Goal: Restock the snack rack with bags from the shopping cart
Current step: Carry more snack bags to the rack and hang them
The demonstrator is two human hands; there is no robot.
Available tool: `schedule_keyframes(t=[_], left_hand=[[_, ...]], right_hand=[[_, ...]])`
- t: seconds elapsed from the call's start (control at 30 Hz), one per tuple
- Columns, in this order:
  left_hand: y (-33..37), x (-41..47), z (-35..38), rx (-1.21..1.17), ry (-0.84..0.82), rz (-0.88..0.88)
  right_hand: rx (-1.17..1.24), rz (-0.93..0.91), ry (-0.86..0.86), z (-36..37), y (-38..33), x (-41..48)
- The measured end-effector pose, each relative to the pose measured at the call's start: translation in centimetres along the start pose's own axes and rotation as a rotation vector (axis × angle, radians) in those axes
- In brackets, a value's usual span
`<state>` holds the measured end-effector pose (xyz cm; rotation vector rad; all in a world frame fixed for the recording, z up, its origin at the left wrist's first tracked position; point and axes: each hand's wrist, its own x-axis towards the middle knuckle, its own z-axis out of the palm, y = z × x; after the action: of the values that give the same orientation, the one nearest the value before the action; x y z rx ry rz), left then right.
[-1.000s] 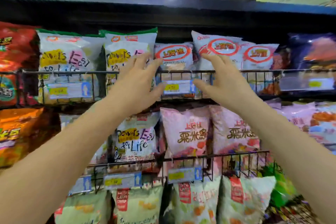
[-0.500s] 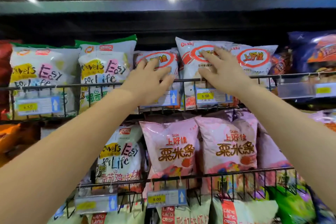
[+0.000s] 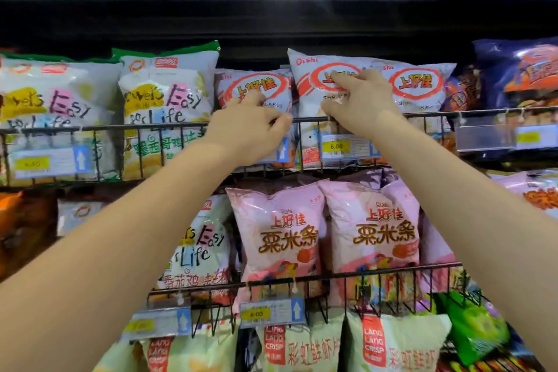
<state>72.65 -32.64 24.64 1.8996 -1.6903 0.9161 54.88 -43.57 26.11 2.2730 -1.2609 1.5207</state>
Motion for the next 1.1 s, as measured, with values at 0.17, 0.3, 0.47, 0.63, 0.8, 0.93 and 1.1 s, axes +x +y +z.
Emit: schedule_keyframes(t=[0.17, 0.3, 0.47, 0.63, 0.8, 0.93, 1.1], left_hand=[[-0.6, -0.5, -0.2, -0.016, -0.019, 0.034], [-1.9, -0.8, -0.2, -0.02, -0.002, 0.064], [-2.2, -0.9, 0.1, -0.05, 0.055, 0.082], [0.9, -1.9, 0.5, -0.096, 0.191, 0.104], [7.7, -4.0, 2.7, -0.136, 0.156, 0.252], [14.2, -6.0, 5.3, -0.153, 0.083, 0.218], [22.2, -7.7, 8.7, -0.203, 0.014, 0.135]], right_hand=[[0.02, 0.007, 0.056, 0.1, 0.2, -0.6], [0.099, -0.001, 0.051, 0.6, 0.1, -0.9], [0.098, -0.055, 0.071, 0.0, 2.3, -3.2], [0.084, -0.143, 0.141, -2.0, 6.5, -7.1], [-0.004, -0.122, 0.032, -4.1, 12.2, -11.9], [0.002, -0.122, 0.012, -6.1, 18.2, -14.6], [0.017, -0.173, -0.044, -8.3, 26.4, -17.5]])
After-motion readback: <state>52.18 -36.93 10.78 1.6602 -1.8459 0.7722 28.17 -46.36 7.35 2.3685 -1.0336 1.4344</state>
